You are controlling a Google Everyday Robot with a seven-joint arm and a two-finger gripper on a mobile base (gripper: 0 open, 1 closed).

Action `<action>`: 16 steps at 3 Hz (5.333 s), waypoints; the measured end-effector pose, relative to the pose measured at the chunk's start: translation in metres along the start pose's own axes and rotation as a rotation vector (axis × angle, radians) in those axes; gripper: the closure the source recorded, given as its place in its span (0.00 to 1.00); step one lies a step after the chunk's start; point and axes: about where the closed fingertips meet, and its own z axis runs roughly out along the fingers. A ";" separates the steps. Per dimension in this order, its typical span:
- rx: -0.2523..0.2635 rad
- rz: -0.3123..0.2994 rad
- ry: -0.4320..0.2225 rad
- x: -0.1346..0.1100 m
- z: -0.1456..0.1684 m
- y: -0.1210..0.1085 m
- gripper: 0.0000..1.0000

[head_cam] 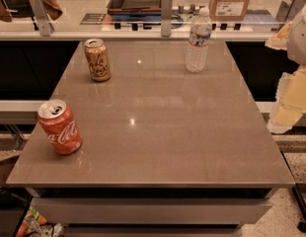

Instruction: Pick orange can

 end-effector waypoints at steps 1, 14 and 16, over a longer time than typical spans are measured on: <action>0.000 0.000 0.000 0.000 0.000 0.000 0.00; 0.165 0.226 -0.995 -0.318 0.166 -0.114 0.00; 0.082 0.201 -1.106 -0.370 0.197 -0.136 0.00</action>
Offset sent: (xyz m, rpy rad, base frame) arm 0.0070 0.0058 0.0104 0.0620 -0.0652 -0.0282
